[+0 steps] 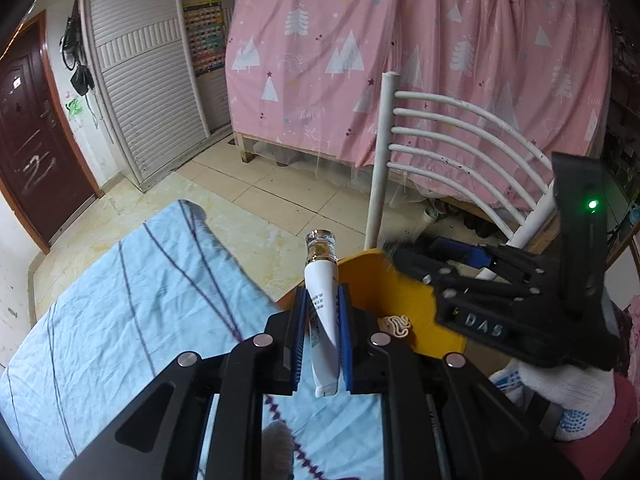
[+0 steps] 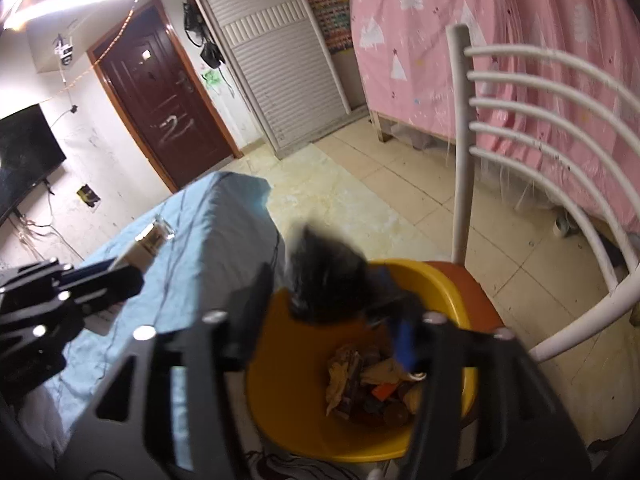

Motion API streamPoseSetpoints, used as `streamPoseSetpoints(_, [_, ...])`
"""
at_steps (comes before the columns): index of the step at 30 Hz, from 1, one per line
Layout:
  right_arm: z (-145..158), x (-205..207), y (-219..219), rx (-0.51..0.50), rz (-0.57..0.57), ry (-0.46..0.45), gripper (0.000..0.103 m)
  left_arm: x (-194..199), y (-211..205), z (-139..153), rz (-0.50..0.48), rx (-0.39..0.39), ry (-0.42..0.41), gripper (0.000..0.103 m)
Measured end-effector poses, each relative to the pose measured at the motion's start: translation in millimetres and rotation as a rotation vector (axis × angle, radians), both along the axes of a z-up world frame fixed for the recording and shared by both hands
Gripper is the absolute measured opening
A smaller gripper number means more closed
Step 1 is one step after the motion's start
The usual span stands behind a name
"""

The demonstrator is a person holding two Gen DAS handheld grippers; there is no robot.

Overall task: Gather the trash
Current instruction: 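Open both tools to drop tube and black bag into the bin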

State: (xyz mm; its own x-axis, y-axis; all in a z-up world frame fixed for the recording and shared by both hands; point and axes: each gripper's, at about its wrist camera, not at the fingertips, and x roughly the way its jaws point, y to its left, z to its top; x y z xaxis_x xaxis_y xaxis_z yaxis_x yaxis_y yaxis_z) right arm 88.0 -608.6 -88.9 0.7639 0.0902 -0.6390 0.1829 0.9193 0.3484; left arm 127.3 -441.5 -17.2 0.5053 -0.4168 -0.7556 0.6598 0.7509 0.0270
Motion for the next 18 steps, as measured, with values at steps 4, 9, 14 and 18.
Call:
streamPoseSetpoints(4, [-3,-5,-8,0.012,-0.023,-0.005,0.062,1,-11,-2,-0.016,-0.004,0.004,0.006])
streamPoseSetpoints(9, [5,-16,-21,0.016,-0.073,-0.024,0.063,2,-20,1,-0.039,-0.057,0.011,0.006])
streamPoseSetpoints(14, [12,-30,-30,0.02,-0.107,-0.042,0.07,7,-25,0,-0.05,-0.114,0.039,0.023])
streamPoseSetpoints(18, [18,-33,-26,0.014,-0.102,-0.049,0.071,9,-19,-1,-0.029,-0.124,0.047,0.061])
